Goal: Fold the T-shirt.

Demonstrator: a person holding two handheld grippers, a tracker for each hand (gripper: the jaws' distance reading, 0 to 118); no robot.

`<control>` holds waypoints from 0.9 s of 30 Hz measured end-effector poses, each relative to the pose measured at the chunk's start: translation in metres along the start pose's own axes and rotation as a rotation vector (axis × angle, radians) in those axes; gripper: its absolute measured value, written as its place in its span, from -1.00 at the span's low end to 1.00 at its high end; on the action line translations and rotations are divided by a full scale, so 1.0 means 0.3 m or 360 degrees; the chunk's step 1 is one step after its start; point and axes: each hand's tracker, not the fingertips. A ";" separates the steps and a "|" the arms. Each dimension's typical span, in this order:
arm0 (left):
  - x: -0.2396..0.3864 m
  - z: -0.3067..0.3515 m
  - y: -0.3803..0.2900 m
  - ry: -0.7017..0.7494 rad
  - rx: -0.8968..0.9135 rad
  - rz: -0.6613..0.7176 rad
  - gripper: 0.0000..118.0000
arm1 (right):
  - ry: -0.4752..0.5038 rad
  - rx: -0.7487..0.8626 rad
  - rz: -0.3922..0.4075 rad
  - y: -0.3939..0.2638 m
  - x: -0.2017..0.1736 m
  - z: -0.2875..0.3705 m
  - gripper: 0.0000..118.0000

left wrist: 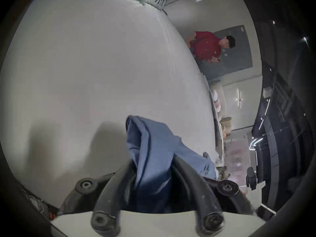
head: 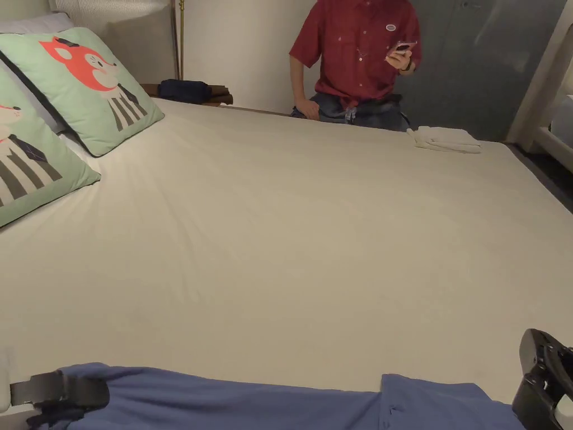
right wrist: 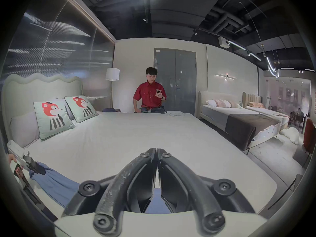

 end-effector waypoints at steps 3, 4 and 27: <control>0.130 -0.035 -0.021 -0.0080 -0.0016 -0.0077 -0.86 | 0.0045 0.0007 -0.0023 -0.005 -0.006 0.001 -0.99; 0.186 -0.059 -0.043 -0.0141 -0.0052 -0.0105 -0.86 | 0.0060 0.0009 -0.0027 -0.005 -0.005 0.003 -0.99; 0.570 -0.505 -0.318 -0.0226 0.0101 -0.0427 0.56 | -0.0164 0.0064 -0.0272 -0.057 0.286 0.128 -1.00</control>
